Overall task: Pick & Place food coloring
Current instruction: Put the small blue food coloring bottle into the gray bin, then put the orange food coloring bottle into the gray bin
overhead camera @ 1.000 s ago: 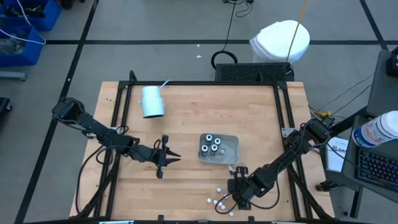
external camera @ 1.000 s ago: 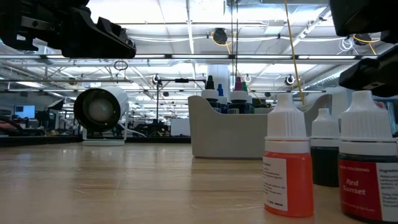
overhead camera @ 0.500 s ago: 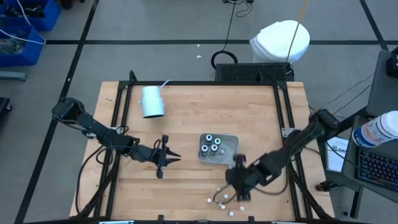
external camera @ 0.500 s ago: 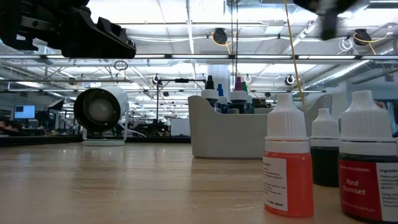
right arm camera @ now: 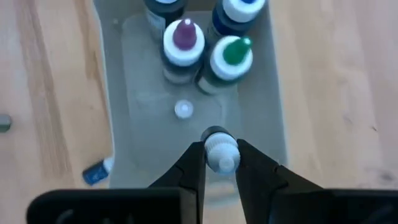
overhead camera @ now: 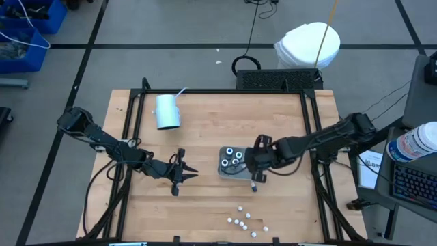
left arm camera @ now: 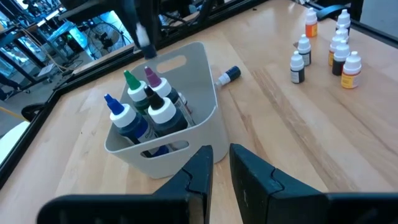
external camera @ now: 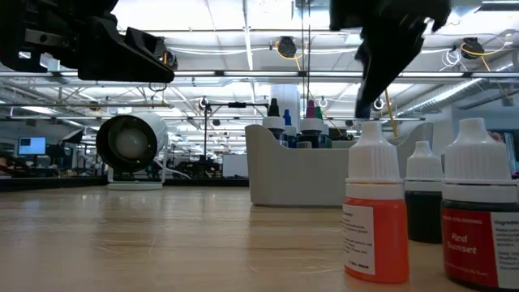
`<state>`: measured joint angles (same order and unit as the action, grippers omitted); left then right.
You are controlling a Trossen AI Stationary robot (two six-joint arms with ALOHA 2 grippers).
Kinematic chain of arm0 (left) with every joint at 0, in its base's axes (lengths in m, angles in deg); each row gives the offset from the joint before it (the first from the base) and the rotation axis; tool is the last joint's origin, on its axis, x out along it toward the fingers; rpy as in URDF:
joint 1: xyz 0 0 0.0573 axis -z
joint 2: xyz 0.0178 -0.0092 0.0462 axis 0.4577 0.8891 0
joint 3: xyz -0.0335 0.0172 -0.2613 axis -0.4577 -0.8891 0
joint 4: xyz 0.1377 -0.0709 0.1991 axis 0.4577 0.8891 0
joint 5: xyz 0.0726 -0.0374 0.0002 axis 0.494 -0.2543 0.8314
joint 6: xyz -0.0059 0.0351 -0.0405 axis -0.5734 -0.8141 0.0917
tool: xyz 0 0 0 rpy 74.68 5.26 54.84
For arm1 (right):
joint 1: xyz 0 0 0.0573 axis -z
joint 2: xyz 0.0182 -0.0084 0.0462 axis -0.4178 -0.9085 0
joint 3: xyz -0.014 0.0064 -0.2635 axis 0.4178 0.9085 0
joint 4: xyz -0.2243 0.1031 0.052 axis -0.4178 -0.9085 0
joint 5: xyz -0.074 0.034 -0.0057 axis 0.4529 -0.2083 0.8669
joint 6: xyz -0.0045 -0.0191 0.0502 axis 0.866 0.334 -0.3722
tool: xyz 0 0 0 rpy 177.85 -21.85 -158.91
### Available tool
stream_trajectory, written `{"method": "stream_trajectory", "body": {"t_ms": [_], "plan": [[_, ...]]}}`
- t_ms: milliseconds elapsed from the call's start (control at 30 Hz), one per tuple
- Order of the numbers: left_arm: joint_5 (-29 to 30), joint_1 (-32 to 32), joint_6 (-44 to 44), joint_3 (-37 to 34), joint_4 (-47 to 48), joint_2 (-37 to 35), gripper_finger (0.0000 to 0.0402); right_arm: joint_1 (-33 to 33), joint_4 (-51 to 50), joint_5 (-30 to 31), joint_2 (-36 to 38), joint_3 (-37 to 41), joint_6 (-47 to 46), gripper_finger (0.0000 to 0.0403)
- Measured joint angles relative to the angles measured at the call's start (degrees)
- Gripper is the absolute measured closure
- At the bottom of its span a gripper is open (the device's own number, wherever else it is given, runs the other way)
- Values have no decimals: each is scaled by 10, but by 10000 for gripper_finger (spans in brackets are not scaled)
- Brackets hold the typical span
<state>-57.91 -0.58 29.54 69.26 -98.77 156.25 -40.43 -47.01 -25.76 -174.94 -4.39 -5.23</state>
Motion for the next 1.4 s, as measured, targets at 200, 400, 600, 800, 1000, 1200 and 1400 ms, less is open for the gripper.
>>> {"method": "stream_trajectory", "body": {"t_ms": [200, 400, 600, 800, 1000, 1200, 1400], "plan": [[0, 0, 0, 0, 0, 0, 339, 33, 111, -29, 0, 75, 13, 349], [0, 0, -11, 0, -1, 0, 339, 52, 169, -69, -6, 126, -2, 348], [0, -2, -19, 0, -5, 0, 339, 53, 185, -70, -38, 139, 4, 348], [0, -12, -14, 0, -9, 0, 339, 58, 198, -72, -83, 137, 10, 348], [-2, -12, -13, 0, -9, 0, 339, 60, 191, -70, -82, 136, 7, 335], [-2, -12, -10, 0, -9, 0, 339, 60, 200, -71, -63, 137, -2, 278], [-2, -12, -10, 0, -9, 0, 339, 60, 198, -71, -19, 137, -11, 242]]}}
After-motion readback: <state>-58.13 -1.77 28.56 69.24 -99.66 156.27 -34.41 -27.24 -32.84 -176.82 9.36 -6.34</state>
